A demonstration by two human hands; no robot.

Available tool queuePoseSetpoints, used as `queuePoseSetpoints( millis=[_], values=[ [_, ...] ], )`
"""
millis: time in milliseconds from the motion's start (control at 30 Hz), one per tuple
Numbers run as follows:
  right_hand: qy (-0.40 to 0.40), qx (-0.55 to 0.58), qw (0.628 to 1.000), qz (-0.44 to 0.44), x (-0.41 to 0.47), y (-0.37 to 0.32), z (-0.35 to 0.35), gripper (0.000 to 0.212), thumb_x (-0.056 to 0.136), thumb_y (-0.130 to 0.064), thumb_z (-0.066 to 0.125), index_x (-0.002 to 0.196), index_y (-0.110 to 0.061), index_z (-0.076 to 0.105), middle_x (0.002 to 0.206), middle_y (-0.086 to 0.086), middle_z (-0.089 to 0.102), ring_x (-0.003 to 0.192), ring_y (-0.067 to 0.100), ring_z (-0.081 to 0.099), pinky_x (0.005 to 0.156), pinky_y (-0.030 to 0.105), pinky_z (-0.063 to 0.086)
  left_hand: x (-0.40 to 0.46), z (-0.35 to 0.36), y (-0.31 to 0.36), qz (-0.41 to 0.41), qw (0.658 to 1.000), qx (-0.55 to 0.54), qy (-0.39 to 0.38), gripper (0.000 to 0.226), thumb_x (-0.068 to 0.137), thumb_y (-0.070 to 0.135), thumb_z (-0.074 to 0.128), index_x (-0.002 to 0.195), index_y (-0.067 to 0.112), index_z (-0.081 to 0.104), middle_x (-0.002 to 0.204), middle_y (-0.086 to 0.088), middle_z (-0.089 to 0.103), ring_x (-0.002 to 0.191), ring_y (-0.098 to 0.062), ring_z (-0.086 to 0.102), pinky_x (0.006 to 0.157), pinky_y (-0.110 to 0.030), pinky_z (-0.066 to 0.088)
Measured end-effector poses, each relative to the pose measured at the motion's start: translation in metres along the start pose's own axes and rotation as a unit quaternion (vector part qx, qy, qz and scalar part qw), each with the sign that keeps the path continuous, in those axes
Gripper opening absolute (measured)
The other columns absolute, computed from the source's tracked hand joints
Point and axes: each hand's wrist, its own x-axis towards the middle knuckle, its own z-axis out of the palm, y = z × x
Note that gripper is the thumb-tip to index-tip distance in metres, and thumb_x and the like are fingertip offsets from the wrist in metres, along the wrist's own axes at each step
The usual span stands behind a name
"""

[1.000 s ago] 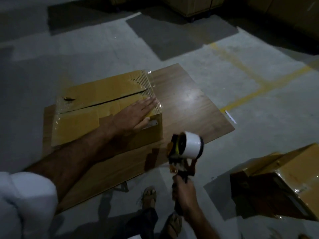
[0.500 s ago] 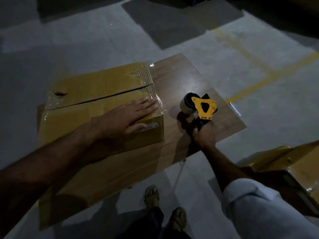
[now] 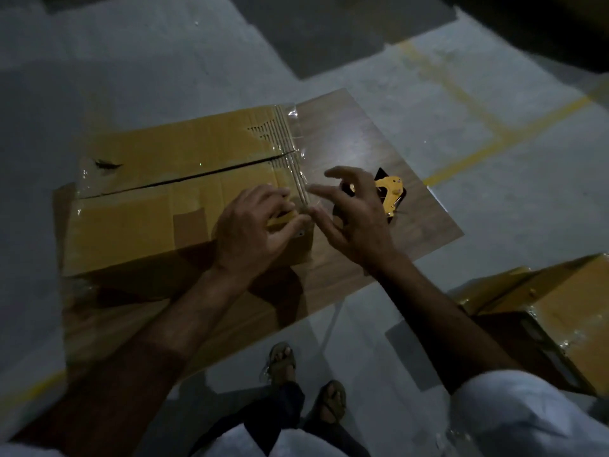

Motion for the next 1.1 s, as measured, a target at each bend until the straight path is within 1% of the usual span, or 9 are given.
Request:
queuePoseSetpoints(
  millis=[100, 233, 333, 467, 600, 667, 733, 900, 1100],
  values=[
    [-0.040, -0.057, 0.996, -0.047, -0.003, 0.019, 0.008, 0.039, 0.093, -0.041, 0.078, 0.124, -0.020, 0.074, 0.138, 0.021, 0.055, 0.124, 0.025, 0.046, 0.100, 0.025, 0.038, -0.004, 0.003, -0.005, 0.033, 0.997, 0.060, -0.017, 0.031, 0.089, 0.035, 0.080, 0.108, 0.012, 0.072, 0.130, -0.006, 0.068, 0.123, -0.027, 0.060, 0.096, -0.045, 0.053],
    [-0.021, -0.057, 0.993, -0.097, -0.007, 0.040, 0.019, 0.050, 0.090, -0.042, 0.081, 0.134, -0.027, 0.065, 0.145, 0.017, 0.046, 0.129, 0.028, 0.046, 0.111, 0.018, 0.028, -0.006, 0.012, -0.010, 0.034, 0.992, 0.115, -0.023, 0.043, 0.085, 0.040, 0.081, 0.116, 0.013, 0.067, 0.133, -0.009, 0.063, 0.124, -0.029, 0.058, 0.097, -0.044, 0.052],
    [-0.029, -0.043, 0.994, -0.096, -0.011, 0.045, 0.025, 0.062, 0.085, -0.040, 0.084, 0.139, -0.030, 0.056, 0.151, 0.016, 0.039, 0.136, 0.031, 0.042, 0.116, 0.025, 0.030, -0.006, 0.018, -0.013, 0.047, 0.983, 0.171, -0.039, 0.059, 0.076, 0.037, 0.089, 0.122, 0.013, 0.061, 0.131, -0.011, 0.061, 0.123, -0.031, 0.058, 0.094, -0.043, 0.051],
    [-0.080, -0.036, 0.994, -0.058, -0.016, 0.036, 0.024, 0.076, 0.078, -0.038, 0.089, 0.142, -0.030, 0.048, 0.153, 0.024, 0.041, 0.136, 0.036, 0.044, 0.108, 0.038, 0.043, -0.004, 0.016, -0.014, 0.052, 0.980, 0.183, -0.061, 0.077, 0.062, 0.038, 0.096, 0.123, 0.018, 0.054, 0.127, -0.007, 0.058, 0.117, -0.028, 0.057, 0.091, -0.041, 0.051],
    [-0.120, -0.035, 0.985, -0.119, 0.007, 0.037, 0.004, 0.051, 0.091, -0.052, 0.076, 0.131, -0.024, 0.063, 0.155, 0.019, 0.042, 0.141, 0.034, 0.044, 0.108, 0.046, 0.045, 0.012, -0.001, -0.020, 0.058, 0.993, 0.081, -0.056, 0.049, 0.085, 0.068, 0.071, 0.107, 0.026, 0.060, 0.109, 0.007, 0.054, 0.096, -0.011, 0.051, 0.072, -0.028, 0.044],
    [-0.129, -0.048, 0.978, -0.159, 0.022, 0.040, -0.001, 0.043, 0.096, -0.055, 0.069, 0.122, -0.021, 0.069, 0.154, 0.017, 0.045, 0.136, 0.032, 0.048, 0.102, 0.047, 0.049, 0.020, -0.005, -0.024, 0.067, 0.995, 0.062, -0.050, 0.047, 0.094, 0.069, 0.056, 0.098, 0.023, 0.063, 0.100, 0.006, 0.053, 0.090, -0.011, 0.049, 0.068, -0.029, 0.044],
    [-0.120, -0.052, 0.975, -0.179, 0.029, 0.042, 0.002, 0.039, 0.097, -0.053, 0.067, 0.115, -0.018, 0.072, 0.152, 0.018, 0.049, 0.132, 0.033, 0.052, 0.096, 0.048, 0.052, 0.023, -0.004, -0.027, 0.086, 0.994, 0.060, -0.040, 0.049, 0.097, 0.065, 0.056, 0.096, 0.017, 0.065, 0.097, 0.001, 0.054, 0.087, -0.014, 0.050, 0.068, -0.031, 0.045],
    [-0.067, -0.011, 0.990, -0.125, 0.007, 0.043, 0.026, 0.042, 0.090, -0.046, 0.080, 0.111, -0.011, 0.073, 0.154, 0.022, 0.047, 0.143, 0.035, 0.045, 0.111, 0.049, 0.044, 0.015, 0.008, -0.029, 0.127, 0.983, 0.134, -0.011, 0.045, 0.102, 0.057, 0.056, 0.098, 0.013, 0.062, 0.097, -0.004, 0.055, 0.084, -0.018, 0.049, 0.068, -0.029, 0.041],
    [-0.081, -0.009, 0.994, -0.066, -0.009, 0.029, 0.035, 0.057, 0.084, -0.045, 0.083, 0.126, -0.020, 0.055, 0.157, 0.020, 0.043, 0.149, 0.035, 0.037, 0.119, 0.053, 0.036, 0.005, 0.010, -0.031, 0.198, 0.955, 0.219, -0.036, 0.043, 0.100, 0.047, 0.062, 0.112, 0.005, 0.061, 0.114, -0.017, 0.060, 0.100, -0.030, 0.059, 0.075, -0.038, 0.053]
  ],
)
